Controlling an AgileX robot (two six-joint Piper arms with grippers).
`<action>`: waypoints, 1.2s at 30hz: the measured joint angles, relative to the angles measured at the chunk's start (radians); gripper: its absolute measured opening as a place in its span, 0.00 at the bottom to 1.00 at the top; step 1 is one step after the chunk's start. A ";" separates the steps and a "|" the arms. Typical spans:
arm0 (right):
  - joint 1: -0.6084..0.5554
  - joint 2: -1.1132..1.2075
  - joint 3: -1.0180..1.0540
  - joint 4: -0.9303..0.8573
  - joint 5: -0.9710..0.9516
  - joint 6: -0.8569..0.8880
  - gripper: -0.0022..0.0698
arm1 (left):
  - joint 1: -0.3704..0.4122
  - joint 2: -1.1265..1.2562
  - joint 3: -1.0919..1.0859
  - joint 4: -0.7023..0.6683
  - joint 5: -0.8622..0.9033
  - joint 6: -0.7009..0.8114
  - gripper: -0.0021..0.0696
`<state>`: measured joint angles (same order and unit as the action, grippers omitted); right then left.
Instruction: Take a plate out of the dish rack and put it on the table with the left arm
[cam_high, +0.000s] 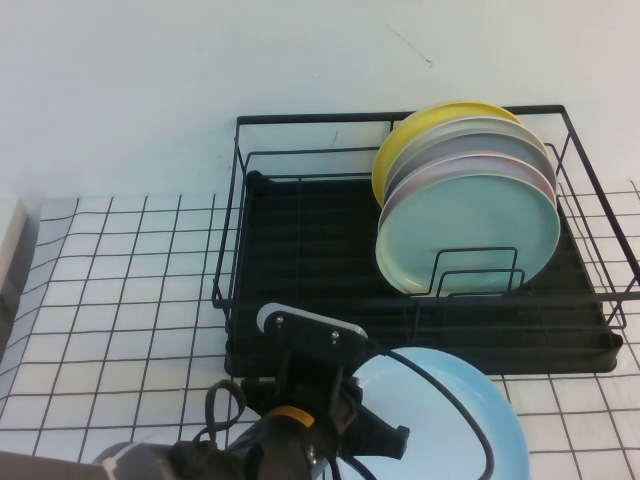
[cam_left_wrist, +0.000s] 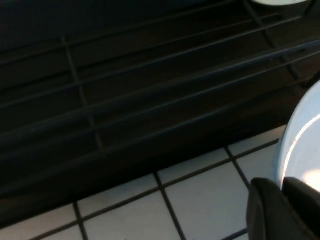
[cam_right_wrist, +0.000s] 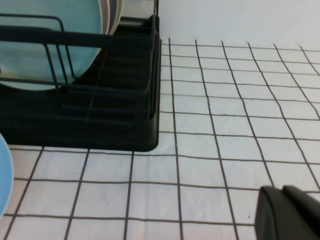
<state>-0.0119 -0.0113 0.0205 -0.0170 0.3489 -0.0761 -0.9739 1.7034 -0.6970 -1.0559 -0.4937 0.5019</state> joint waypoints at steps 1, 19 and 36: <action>0.000 0.000 0.000 0.000 0.000 0.000 0.03 | 0.000 0.000 0.000 0.014 0.000 -0.011 0.06; 0.000 0.000 0.000 0.000 0.000 0.000 0.03 | 0.000 -0.118 0.000 0.048 0.034 0.126 0.13; 0.000 0.000 0.000 0.000 0.000 0.000 0.03 | 0.000 -0.496 0.000 0.231 -0.009 0.177 0.03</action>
<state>-0.0119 -0.0113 0.0205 -0.0170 0.3489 -0.0761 -0.9739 1.2077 -0.6970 -0.8253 -0.5027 0.6787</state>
